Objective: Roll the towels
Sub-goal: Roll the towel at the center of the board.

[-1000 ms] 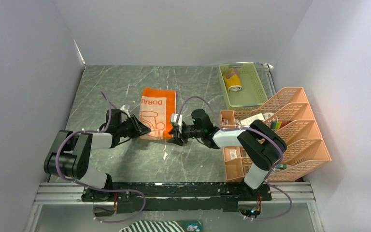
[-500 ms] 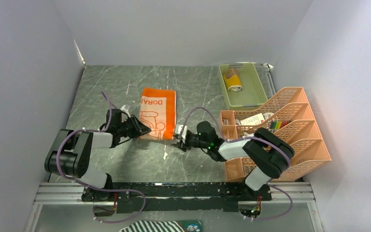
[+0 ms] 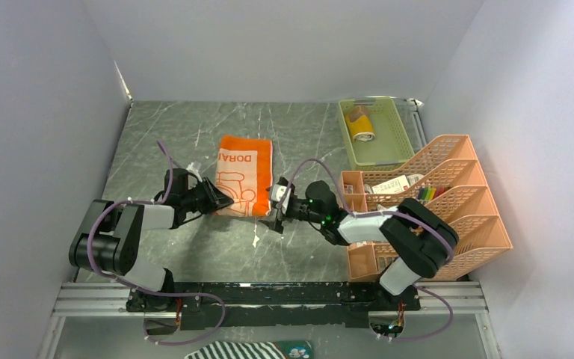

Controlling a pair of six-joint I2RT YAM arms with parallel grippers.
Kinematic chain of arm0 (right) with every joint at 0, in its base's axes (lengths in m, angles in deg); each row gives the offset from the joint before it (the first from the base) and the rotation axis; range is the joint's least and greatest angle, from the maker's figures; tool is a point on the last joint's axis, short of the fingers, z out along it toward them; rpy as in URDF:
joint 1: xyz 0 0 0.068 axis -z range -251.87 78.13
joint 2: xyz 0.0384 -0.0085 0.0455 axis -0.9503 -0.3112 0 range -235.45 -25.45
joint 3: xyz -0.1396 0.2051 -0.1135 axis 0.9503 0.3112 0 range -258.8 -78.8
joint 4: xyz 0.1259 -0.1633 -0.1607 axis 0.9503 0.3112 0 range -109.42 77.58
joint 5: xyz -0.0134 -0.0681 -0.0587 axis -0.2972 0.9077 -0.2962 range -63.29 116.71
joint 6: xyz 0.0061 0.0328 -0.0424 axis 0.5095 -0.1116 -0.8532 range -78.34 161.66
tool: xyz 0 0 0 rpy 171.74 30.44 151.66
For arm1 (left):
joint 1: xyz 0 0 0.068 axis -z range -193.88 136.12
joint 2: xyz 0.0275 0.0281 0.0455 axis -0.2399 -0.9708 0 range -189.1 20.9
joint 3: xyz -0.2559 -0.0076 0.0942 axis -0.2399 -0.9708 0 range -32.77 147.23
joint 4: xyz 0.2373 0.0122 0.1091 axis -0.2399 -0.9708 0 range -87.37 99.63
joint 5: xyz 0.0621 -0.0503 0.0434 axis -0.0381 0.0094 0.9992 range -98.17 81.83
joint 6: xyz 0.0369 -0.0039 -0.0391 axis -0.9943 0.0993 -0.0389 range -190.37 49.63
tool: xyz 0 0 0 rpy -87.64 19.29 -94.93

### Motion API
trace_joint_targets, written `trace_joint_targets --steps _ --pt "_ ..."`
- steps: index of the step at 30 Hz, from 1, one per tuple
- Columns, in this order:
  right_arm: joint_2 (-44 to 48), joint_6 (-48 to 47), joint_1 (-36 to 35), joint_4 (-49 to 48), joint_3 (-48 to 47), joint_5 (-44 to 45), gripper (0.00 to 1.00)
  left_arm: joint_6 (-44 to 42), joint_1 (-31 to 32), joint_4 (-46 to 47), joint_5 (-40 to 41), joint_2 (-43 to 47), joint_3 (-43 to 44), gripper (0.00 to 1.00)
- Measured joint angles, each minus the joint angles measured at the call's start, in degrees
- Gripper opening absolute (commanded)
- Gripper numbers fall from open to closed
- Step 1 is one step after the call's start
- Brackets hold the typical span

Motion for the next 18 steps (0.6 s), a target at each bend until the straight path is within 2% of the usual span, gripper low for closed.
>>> trace_joint_targets --steps 5,12,18 --pt "-5.2 -0.4 0.0 0.4 -2.6 -4.0 1.00 0.0 0.0 -0.4 0.1 0.3 0.0 0.32" --pt "-9.9 -1.8 0.3 2.7 -5.9 -8.0 0.87 0.0 0.0 -0.5 0.1 0.5 0.0 0.32" --pt "-13.8 0.2 2.6 2.9 -6.1 -11.3 0.84 0.0 0.0 -0.5 0.1 0.3 0.0 0.31"
